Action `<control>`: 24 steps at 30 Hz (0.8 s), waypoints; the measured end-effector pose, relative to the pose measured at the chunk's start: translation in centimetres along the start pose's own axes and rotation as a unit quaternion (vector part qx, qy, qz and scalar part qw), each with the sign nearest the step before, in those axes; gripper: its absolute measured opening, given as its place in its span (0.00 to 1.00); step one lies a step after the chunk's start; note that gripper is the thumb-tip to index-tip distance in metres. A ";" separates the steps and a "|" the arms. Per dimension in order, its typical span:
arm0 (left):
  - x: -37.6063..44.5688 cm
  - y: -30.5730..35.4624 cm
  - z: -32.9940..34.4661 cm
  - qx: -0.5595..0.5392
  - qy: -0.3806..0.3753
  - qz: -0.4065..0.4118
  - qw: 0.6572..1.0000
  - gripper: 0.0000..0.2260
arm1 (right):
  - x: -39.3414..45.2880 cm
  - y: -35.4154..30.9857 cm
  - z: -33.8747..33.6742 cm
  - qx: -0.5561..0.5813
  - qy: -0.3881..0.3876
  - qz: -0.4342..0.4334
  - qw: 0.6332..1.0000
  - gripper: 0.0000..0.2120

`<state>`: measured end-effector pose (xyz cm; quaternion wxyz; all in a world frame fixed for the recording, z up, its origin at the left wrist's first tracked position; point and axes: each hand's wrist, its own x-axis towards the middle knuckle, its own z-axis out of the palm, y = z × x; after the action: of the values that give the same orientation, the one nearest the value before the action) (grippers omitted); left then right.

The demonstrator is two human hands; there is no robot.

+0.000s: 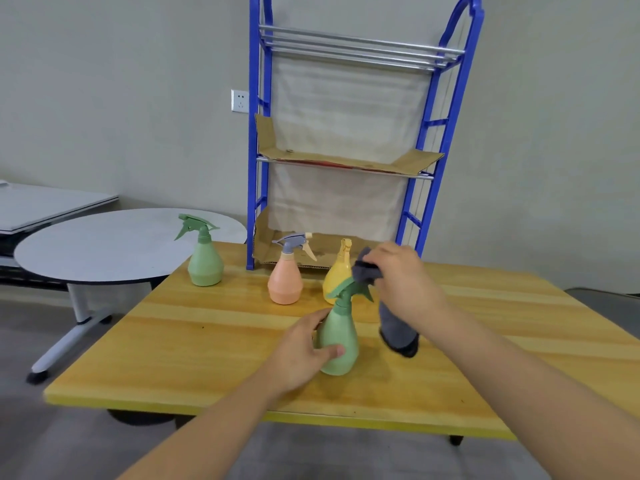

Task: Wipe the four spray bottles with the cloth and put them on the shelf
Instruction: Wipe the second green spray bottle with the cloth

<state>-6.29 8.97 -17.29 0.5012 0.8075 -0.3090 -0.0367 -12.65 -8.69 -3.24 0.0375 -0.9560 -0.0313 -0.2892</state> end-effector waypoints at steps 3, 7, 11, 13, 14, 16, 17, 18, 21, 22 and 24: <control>-0.3 0.7 -0.3 -0.003 0.000 -0.024 1.000 0.35 | -1.2 2.4 -1.0 0.051 0.015 0.034 0.998 0.18; -0.7 2.3 -1.1 -0.114 -0.001 -0.075 0.991 0.32 | -4.8 3.0 -1.7 0.154 0.057 0.077 0.983 0.18; -1.9 4.9 -0.5 -0.311 0.026 -0.117 0.943 0.30 | -8.6 0.0 -1.4 0.279 0.085 0.105 0.951 0.17; -2.4 5.6 0.1 -0.334 0.032 -0.124 0.934 0.32 | -10.4 -1.7 -0.7 0.328 0.077 0.121 0.934 0.19; -2.5 5.8 0.3 -0.326 0.040 -0.119 0.937 0.32 | -11.1 -2.3 -0.4 0.349 0.081 0.130 0.925 0.19; -2.7 6.3 0.2 -0.312 0.056 -0.121 0.941 0.30 | -12.0 -3.1 0.1 0.374 0.097 0.149 0.910 0.18; -2.7 6.6 0.0 -0.316 0.062 -0.126 0.938 0.29 | -12.2 -3.3 0.2 0.375 0.106 0.158 0.907 0.17; -2.7 6.9 -0.3 -0.317 0.069 -0.129 0.937 0.28 | -12.4 -3.5 0.4 0.373 0.110 0.168 0.906 0.15; -2.4 7.7 -1.3 -0.305 0.087 -0.119 0.941 0.29 | -12.5 -4.8 1.1 0.369 0.102 0.166 0.909 0.14; -2.2 7.9 -1.6 -0.308 0.086 -0.111 0.941 0.27 | -12.5 -5.3 1.2 0.365 0.101 0.139 0.915 0.14; -1.6 8.4 -2.2 -0.317 0.082 -0.101 0.939 0.25 | -12.2 -5.7 1.4 0.354 0.109 0.091 0.924 0.15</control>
<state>-10.68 8.93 -9.60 0.7487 0.6337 -0.1560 -0.1166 -22.47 -3.38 -10.93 0.4032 -0.8418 -0.0402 -0.3566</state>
